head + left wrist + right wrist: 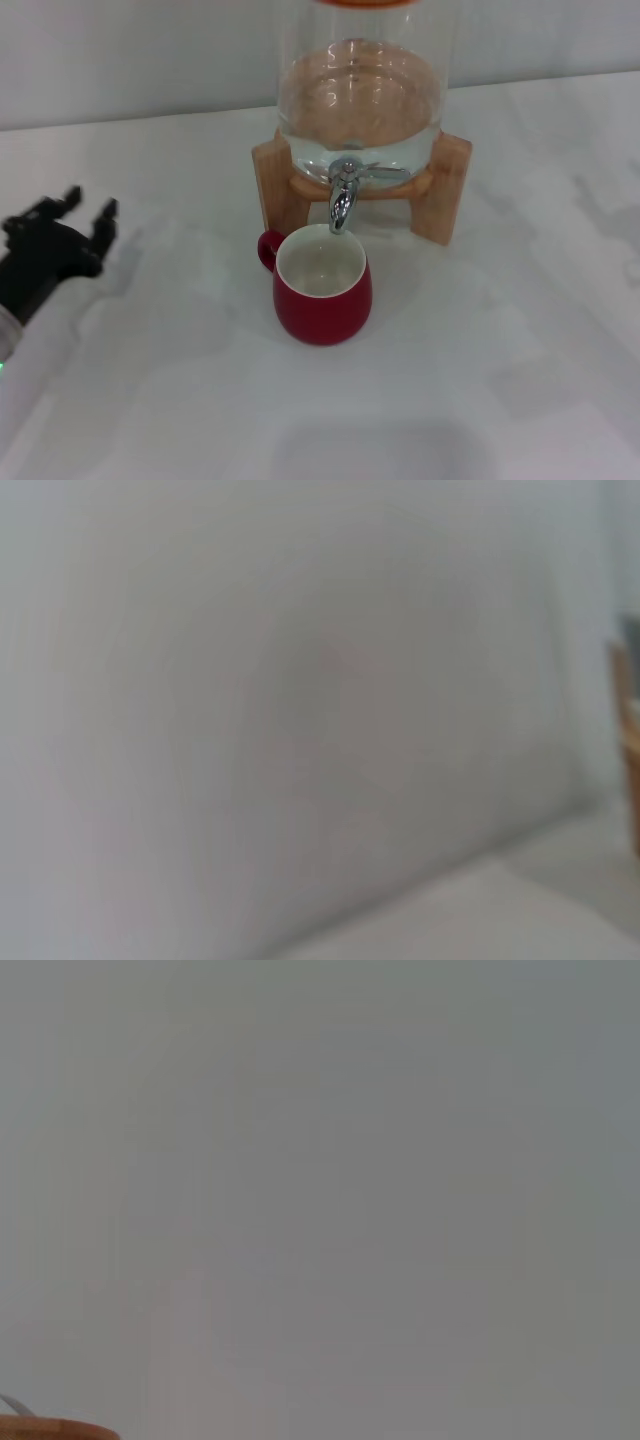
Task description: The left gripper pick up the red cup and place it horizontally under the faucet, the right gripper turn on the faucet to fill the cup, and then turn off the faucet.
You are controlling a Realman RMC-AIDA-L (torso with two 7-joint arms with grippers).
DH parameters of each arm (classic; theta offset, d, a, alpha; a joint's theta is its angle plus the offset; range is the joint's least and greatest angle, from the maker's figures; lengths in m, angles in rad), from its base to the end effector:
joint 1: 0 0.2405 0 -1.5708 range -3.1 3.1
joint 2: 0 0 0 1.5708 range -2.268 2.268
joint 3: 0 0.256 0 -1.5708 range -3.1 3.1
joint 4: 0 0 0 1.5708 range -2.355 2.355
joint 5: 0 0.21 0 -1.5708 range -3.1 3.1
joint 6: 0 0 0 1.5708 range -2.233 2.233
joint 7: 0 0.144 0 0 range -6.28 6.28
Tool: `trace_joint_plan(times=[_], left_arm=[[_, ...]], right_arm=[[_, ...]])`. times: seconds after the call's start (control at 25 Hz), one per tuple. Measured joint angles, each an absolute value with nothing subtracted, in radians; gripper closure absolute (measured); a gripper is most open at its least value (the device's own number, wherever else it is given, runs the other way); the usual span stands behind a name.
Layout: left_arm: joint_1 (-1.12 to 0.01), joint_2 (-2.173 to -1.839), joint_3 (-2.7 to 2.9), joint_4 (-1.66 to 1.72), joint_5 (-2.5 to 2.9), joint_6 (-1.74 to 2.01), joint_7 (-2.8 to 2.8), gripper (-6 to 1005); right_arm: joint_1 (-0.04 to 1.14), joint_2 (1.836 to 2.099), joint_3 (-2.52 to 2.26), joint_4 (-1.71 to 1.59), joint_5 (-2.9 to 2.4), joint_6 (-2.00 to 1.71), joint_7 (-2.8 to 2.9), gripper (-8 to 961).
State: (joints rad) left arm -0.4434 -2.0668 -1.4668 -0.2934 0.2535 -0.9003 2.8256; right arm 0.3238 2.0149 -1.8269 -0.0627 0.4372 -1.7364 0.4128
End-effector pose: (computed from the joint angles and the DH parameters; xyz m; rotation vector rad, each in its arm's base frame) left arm -0.3051 0.3521 -0.0449 -2.0210 -0.4032 -0.5345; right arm 0.3327 0.2707 0.0746 -1.3664 0.2747 1.0957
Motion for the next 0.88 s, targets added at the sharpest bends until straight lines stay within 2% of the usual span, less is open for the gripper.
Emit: trace_joint_plan(times=[0.44, 0.88], left_arm=[[-0.289, -2.087, -1.759, -0.294, 0.209, -1.397, 2.825, 583], [-0.248, -2.089, -1.766, -0.226, 0.074, -1.44, 2.826, 582]], right_arm=[[0.324, 2.014, -1.831, -0.066, 0.431, -1.737, 0.401, 98], [0.337, 2.014, -1.828, -0.068, 0.431, -1.737, 0.39, 99]])
